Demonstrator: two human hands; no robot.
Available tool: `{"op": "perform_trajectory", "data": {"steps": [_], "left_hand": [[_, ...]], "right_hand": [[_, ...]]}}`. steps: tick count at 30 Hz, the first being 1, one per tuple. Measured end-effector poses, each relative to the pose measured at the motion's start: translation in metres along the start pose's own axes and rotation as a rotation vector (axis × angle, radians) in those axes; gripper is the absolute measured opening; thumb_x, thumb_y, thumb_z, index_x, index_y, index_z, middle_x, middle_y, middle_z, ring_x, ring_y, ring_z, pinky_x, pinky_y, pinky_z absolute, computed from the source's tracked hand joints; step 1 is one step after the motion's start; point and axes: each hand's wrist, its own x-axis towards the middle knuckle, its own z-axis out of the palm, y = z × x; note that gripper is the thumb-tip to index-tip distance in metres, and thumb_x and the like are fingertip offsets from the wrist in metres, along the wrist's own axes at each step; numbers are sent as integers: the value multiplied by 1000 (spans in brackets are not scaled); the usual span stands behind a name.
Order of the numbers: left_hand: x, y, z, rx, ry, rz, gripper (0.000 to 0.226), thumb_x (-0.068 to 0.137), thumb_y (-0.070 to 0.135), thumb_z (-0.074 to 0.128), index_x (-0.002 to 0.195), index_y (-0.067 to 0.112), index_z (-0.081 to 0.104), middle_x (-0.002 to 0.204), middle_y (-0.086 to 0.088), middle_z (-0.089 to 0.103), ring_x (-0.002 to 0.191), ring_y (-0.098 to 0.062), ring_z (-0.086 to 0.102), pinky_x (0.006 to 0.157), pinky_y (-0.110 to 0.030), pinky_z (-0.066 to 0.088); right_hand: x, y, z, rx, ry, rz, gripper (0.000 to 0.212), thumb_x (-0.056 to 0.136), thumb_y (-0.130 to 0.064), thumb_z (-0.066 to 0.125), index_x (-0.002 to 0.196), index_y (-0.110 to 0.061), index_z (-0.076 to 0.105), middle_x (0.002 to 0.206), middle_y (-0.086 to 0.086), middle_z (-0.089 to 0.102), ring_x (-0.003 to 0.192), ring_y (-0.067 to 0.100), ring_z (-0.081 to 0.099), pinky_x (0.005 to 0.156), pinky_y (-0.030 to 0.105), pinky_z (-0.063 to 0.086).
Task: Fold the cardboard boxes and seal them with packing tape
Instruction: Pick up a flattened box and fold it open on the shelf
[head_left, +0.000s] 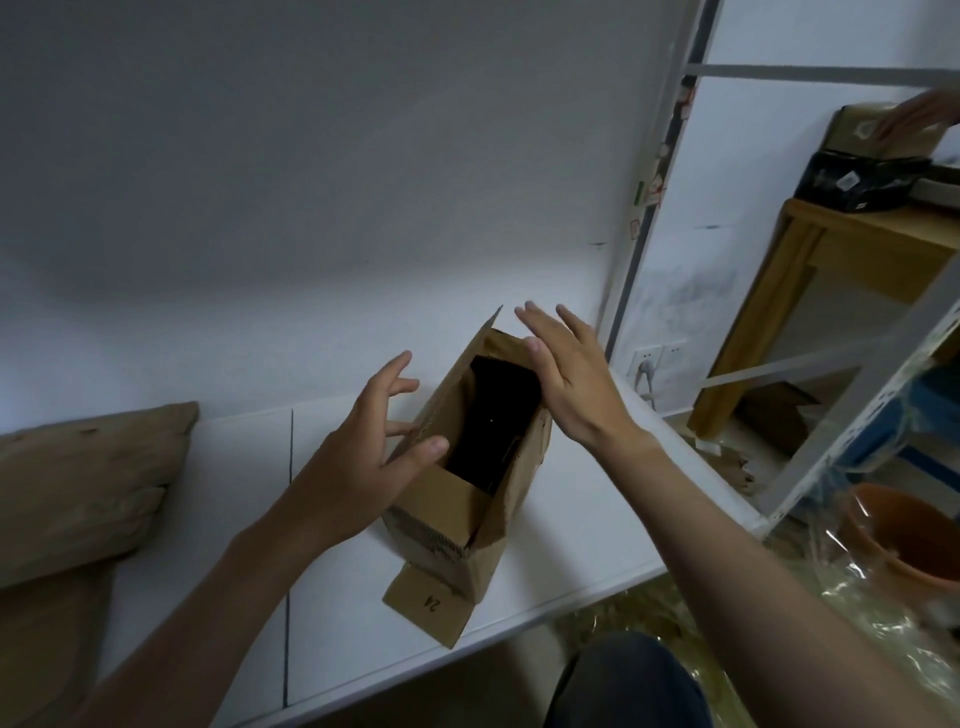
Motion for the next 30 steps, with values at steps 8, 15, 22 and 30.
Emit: {"op": "perform_trajectory", "data": {"steps": [8,15,22,30], "left_hand": [[-3,11,10,35,-119,-94,70,94,66,48,154,37,26,135,18,59,110,11,54,89,-14,41],[-16,23,40,479,-173,-73,114,72,76,69,156,30,8,157,6,22,142,-17,28,107,-46,44],[-3,-6,40,701,-247,112,85,81,64,36,156,26,26,162,3,18,148,-20,9,110,-52,33],[17,-57,-14,494,-318,267,70,79,47,54,146,27,53,154,13,43,144,-9,31,115,-48,35]], "right_hand": [[-4,-8,38,-204,-184,21,66,101,-68,16,159,-45,-5,170,-13,-3,155,20,-18,123,57,-10],[7,-4,34,-634,-367,-11,63,96,-75,22,153,-59,1,168,-13,8,150,40,11,116,65,6],[17,3,26,-761,-452,63,67,92,-81,14,153,-54,18,165,-3,17,151,43,2,114,70,-4],[-15,11,21,-417,-468,215,60,93,-77,29,144,-47,40,150,0,26,130,43,38,110,61,34]]}}
